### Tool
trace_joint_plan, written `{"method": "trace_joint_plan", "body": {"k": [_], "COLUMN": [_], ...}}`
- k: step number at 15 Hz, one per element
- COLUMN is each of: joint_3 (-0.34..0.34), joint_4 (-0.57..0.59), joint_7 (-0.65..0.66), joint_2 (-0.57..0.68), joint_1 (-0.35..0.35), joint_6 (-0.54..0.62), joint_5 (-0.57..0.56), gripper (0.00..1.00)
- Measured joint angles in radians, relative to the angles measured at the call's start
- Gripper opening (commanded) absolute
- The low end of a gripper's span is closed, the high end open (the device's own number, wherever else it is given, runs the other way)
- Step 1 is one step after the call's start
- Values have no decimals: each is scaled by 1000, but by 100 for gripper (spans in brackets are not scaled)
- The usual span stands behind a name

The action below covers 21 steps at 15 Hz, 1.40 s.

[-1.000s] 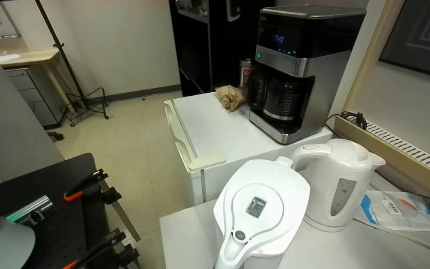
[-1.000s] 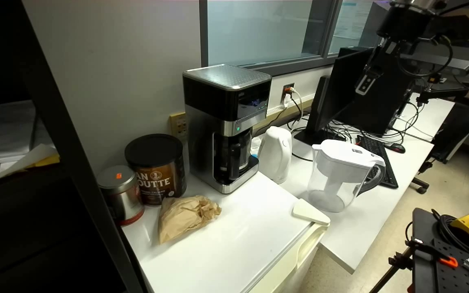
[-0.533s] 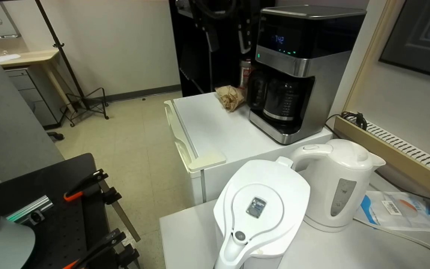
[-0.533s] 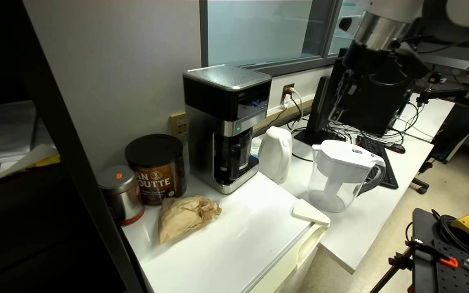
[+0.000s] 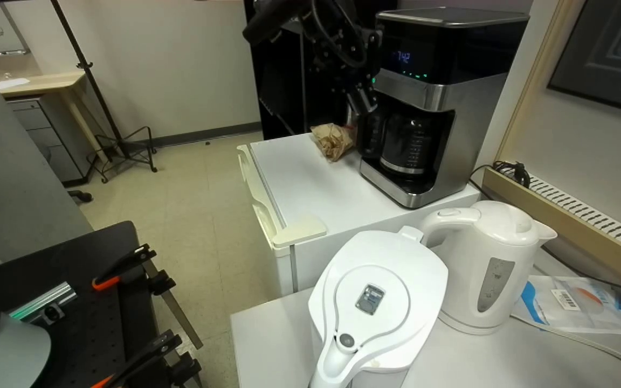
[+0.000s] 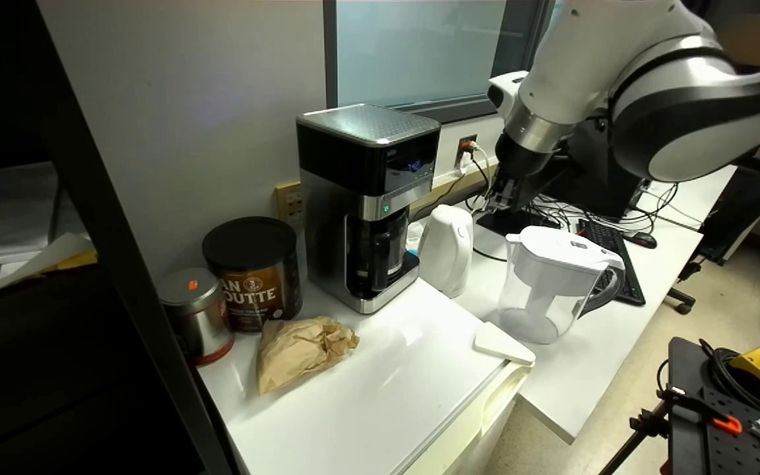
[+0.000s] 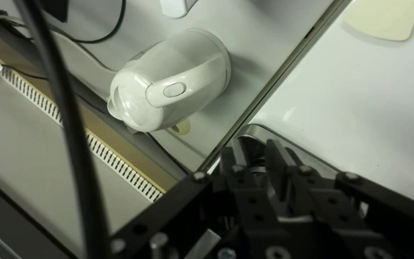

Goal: Push up the second button from the right

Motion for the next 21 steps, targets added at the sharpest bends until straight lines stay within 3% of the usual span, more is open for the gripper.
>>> {"method": "trace_joint_plan", "body": {"k": [4, 8, 17, 21], "joint_3": [0, 0, -8, -11], "joint_4": [66, 139, 274, 282], "joint_7": [171, 290, 393, 403], "joint_2": [75, 132, 254, 266], "joint_1": [16, 40, 64, 67], "joint_6": [28, 29, 28, 26], "joint_5": [-208, -325, -393, -394], "gripper": [1, 2, 1, 1]}}
